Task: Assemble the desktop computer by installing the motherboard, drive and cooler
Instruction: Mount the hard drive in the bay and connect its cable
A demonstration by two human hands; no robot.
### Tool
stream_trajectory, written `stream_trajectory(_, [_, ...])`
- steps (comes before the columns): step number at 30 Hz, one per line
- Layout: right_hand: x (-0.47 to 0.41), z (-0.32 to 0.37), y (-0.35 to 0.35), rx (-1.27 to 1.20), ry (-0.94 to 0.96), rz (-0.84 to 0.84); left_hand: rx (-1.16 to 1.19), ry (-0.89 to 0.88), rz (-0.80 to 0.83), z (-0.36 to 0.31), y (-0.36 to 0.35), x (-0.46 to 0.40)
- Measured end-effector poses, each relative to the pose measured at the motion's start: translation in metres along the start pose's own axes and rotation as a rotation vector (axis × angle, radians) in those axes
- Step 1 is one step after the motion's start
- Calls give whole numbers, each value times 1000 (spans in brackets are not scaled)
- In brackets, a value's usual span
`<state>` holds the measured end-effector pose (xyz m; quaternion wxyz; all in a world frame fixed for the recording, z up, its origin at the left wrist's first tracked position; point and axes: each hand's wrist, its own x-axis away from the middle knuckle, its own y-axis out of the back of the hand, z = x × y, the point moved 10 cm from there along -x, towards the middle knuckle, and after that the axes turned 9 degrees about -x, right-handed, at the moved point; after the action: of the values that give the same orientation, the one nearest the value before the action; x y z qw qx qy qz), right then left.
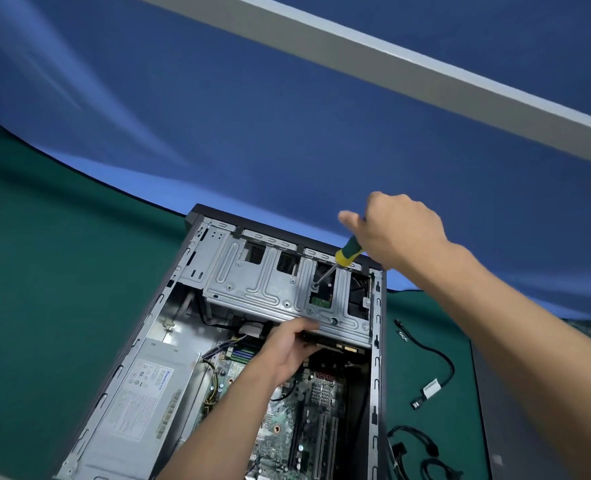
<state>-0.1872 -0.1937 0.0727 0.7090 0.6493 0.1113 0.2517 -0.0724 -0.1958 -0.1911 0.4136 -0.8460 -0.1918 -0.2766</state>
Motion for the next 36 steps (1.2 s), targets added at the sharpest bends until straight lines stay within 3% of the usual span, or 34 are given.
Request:
stream_trajectory(2, [-1, 6, -11, -93, 26, 154, 6, 4, -11, 0, 1, -1])
stream_trajectory(6, [-1, 8, -7, -56, 5, 149, -16, 10, -15, 0, 0, 1])
stream_trajectory(9, [2, 12, -18, -160, 1, 281, -21, 15, -14, -1, -1, 2])
stream_trajectory(14, [1, 13, -7, -63, -1, 116, -61, 7, -8, -2, -2, 3])
stream_trajectory(17, [3, 17, -19, -133, -16, 257, -84, -4, 3, -6, -5, 6])
stream_trajectory(20, [1, 13, -10, -55, -27, 152, -99, -1, -10, -6, -5, 7])
stream_trajectory(24, [3, 14, -18, -182, -7, 248, -101, -3, -6, -7, -6, 9])
stream_trajectory(27, [1, 6, -8, -132, -18, 112, -120, -2, -7, -6, -5, 6])
stream_trajectory(31, [4, 8, -24, -225, -17, 313, -102, 11, -1, -6, -4, 5])
stream_trajectory(34, [3, 2, -16, -238, -36, 213, -120, 7, -4, -6, -3, 4])
stream_trajectory(36, [4, 4, -20, -230, -25, 265, -116, 9, -1, -6, -3, 4])
